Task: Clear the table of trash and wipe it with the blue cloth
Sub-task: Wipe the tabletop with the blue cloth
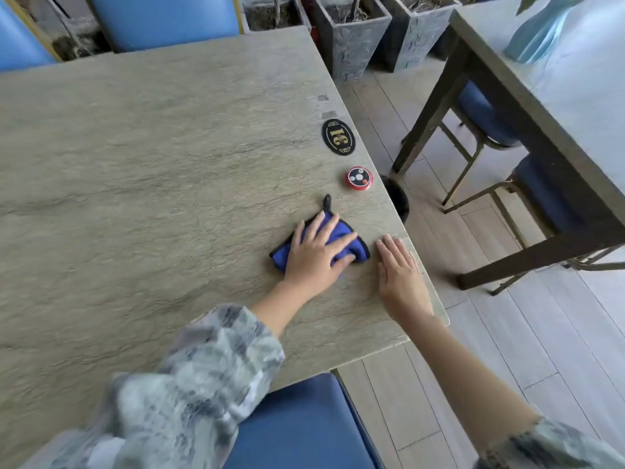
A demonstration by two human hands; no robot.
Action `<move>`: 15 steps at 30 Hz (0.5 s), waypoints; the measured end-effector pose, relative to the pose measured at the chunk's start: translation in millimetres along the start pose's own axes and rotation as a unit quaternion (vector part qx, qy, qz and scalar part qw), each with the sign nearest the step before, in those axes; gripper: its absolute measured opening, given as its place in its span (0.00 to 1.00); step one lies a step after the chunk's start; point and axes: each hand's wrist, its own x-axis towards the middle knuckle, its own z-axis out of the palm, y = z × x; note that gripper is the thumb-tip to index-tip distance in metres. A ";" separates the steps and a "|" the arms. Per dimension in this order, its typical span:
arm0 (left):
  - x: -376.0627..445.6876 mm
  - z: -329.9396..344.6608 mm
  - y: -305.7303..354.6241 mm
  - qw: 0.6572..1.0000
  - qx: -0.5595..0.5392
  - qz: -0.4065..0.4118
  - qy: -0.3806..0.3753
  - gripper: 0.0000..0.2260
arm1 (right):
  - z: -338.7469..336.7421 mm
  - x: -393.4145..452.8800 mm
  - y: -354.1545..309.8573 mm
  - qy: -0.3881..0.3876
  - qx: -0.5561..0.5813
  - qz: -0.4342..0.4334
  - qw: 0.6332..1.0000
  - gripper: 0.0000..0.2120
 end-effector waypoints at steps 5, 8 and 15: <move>-103.2 -10.0 -25.8 0.997 0.021 0.079 -0.010 0.20 | -1.3 -0.9 -19.1 -0.015 -0.045 0.063 0.997 0.22; -146.2 -22.0 -71.6 0.998 0.022 0.057 0.000 0.20 | 1.7 -1.7 -35.6 -0.042 -0.062 0.132 0.988 0.24; -169.7 -53.6 -171.7 0.990 0.026 -0.131 0.042 0.22 | 29.3 -16.0 -122.9 -0.135 -0.072 0.222 0.963 0.27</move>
